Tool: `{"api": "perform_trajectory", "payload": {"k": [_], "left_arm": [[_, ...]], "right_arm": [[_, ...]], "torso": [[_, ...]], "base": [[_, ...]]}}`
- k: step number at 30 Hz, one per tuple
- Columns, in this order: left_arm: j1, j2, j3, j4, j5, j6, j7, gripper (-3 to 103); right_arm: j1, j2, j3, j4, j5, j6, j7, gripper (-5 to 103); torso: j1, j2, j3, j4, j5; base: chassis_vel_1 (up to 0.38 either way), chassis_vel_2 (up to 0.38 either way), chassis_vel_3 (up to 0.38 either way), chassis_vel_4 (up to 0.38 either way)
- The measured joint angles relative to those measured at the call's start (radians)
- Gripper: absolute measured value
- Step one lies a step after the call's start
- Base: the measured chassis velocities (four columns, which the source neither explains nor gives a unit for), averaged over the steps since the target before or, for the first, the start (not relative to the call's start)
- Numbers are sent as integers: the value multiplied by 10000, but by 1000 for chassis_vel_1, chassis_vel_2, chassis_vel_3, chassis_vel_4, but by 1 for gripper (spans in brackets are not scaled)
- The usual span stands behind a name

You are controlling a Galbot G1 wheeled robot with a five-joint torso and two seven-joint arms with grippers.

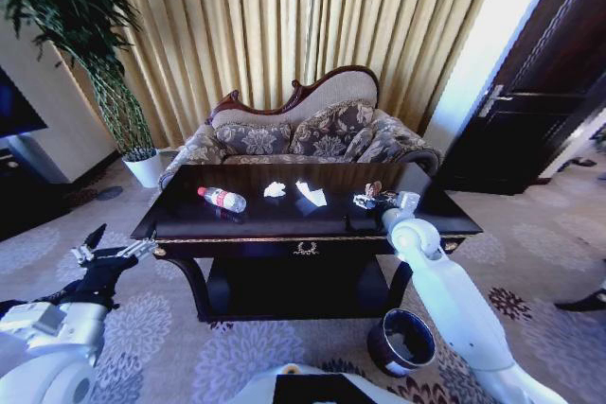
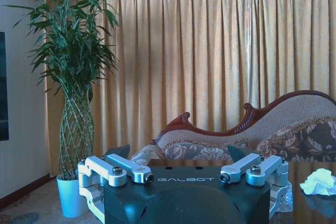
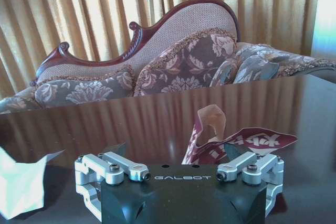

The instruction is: Move to the front of the table and place the trash on the table into the trash bin.

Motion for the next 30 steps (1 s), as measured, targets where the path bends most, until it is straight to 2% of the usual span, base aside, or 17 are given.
{"api": "perform_trajectory", "payload": {"k": [5, 6, 8, 10, 11, 13, 15, 16, 19, 22, 25, 28, 29, 30], "left_arm": [[-14, 8, 9, 0, -2, -38, 0, 100], [-12, 25, 5, 0, -8, -76, 0, 100], [-4, 39, -33, 6, -24, -141, 0, 100], [-2, 41, -42, 17, -27, -161, 0, 100], [-2, 42, -49, 31, -29, -181, 0, 100], [-2, 41, -50, 36, -30, -188, 1, 100], [6, 36, -53, 69, -28, -262, 2, 100], [6, 36, -53, 69, -28, -262, 2, 100], [23, 36, -58, 134, -14, -372, 20, 100], [23, 37, -55, 150, -4, -393, 25, 100], [9, 41, -10, 153, 20, -412, 29, 100], [3, 42, 6, 148, 23, -413, 31, 100], [-1, 41, 12, 143, 29, -413, 33, 100], [-1, 41, 12, 143, 29, -413, 33, 100]], "right_arm": [[115, -19, -64, -204, -167, 40, 2, 100], [133, -26, -103, -258, -251, 51, 4, 103], [141, -28, -178, -323, -371, 111, 4, 94], [143, -26, -202, -351, -420, 138, 4, 94], [151, -24, -227, -385, -466, 166, 4, 84], [159, -23, -240, -406, -487, 184, 4, 84], [194, -23, -257, -466, -531, 243, 6, 73], [194, -23, -257, -466, -531, 243, 6, 73], [169, -53, -243, -476, -558, 321, 9, 57], [121, -70, -209, -476, -564, 340, 9, 51], [14, -93, -110, -466, -571, 375, 9, 35], [-18, -95, -75, -443, -571, 379, 9, 30], [-40, -95, -52, -410, -572, 384, 8, 19], [-40, -95, -52, -410, -572, 384, 8, 19]], "torso": [[0, 0, 0, 0, 1], [1, 0, 0, 0, 0], [0, 0, 0, 0, 1], [0, 0, 0, 0, 0], [0, 0, 0, 0, 0], [0, 0, 0, 0, 1], [0, 0, 0, 0, 0], [0, 0, 0, 0, 0], [0, 0, 0, 1, 0], [0, 0, 0, 0, 1], [0, 0, 0, 0, 2], [0, 1, 0, 0, 1], [0, 0, 0, 0, 1], [0, 0, 0, 0, 1]], "base": [[0, 0, 0, 0], [0, 0, 0, 0], [0, 0, 0, 0], [0, 0, 0, 0], [0, 0, 0, 0], [0, 0, 0, 0], [0, 0, 0, 0], [0, 0, 0, 0], [0, 0, 0, 0], [0, 0, 0, 0], [0, 0, 0, 0], [0, 0, 0, 0], [0, 0, 0, 0], [0, 0, 0, 0]]}}
